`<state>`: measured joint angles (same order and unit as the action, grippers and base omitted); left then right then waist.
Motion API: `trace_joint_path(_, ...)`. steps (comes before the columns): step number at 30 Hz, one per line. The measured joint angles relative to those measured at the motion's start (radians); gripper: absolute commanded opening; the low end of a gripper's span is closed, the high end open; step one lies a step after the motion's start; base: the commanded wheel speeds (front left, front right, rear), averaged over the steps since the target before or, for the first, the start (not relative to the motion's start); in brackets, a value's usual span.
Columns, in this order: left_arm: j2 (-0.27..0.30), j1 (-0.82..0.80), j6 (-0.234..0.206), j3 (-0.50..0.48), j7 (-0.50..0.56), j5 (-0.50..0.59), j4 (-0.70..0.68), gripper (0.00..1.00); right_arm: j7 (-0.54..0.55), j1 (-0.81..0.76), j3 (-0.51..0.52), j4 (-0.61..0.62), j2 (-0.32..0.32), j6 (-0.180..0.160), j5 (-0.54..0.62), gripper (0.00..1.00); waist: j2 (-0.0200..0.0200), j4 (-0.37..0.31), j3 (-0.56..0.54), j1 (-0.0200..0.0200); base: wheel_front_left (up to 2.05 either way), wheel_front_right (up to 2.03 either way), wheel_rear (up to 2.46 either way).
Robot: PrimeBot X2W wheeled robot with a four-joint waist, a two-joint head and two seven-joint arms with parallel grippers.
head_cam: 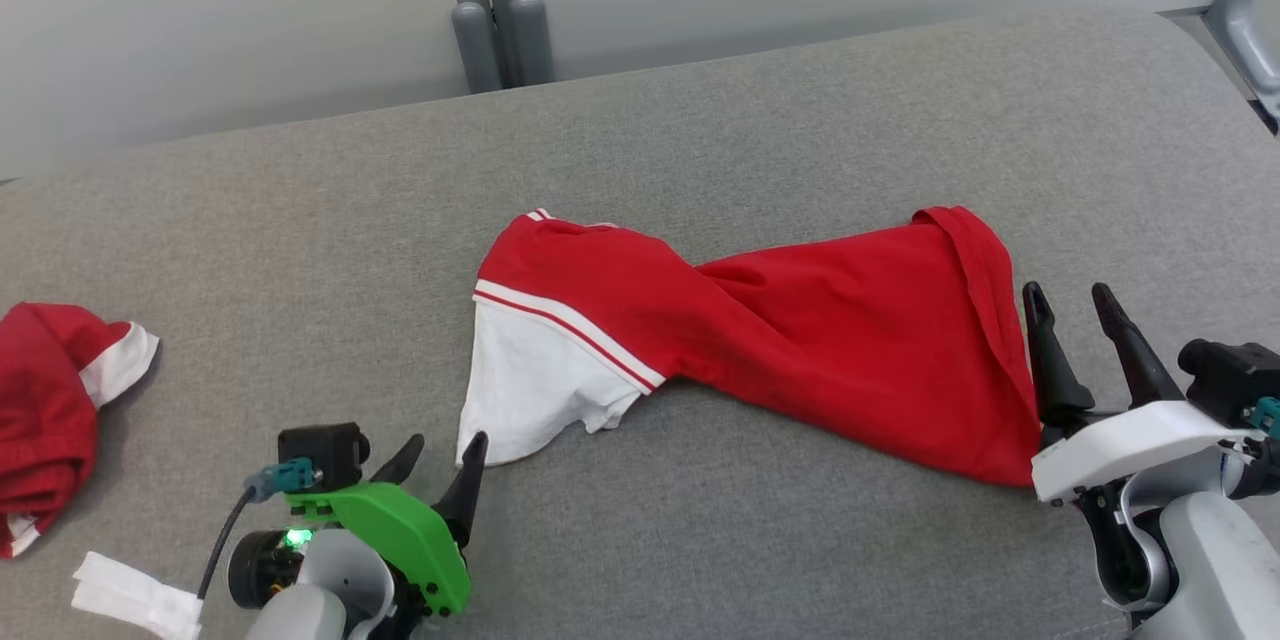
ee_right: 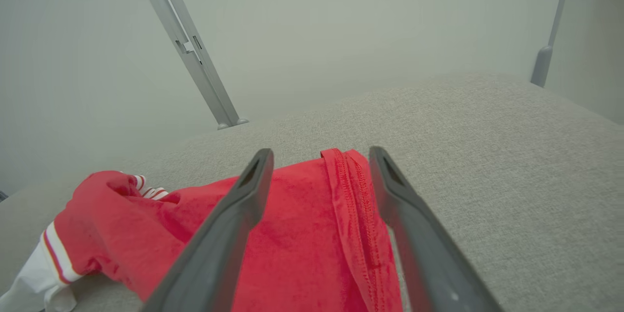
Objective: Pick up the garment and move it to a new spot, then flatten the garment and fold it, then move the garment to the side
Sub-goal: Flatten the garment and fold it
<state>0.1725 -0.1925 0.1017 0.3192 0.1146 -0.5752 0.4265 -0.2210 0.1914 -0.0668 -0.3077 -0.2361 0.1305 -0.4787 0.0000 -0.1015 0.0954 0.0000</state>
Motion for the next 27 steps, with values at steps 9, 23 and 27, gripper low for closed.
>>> trace_joint_path(9, -0.017, -0.082, 0.014, 0.013, 0.038, -0.048, 0.135, 0.07, -0.007, 0.018, 0.006, 0.003, 0.007, 0.0, -0.019, 1.0, 0.0, -0.034, 0.034, 0.0, 0.0, 0.0, 0.0)
trace_joint_path(23, 0.012, -0.06, 0.021, 0.037, 0.01, -0.099, 0.014, 0.0, -0.01, 0.002, 0.034, -0.013, -0.002, 0.0, -0.018, 1.0, 0.0, 0.059, 0.003, 0.0, 0.0, 0.0, 0.0)
trace_joint_path(27, 0.034, 0.0, 0.019, 0.042, 0.076, -0.125, -0.079, 0.0, 0.007, -0.004, 0.038, -0.012, -0.007, 0.0, -0.013, 1.0, 0.0, 0.107, -0.012, 0.0, 0.0, 0.0, 0.0)
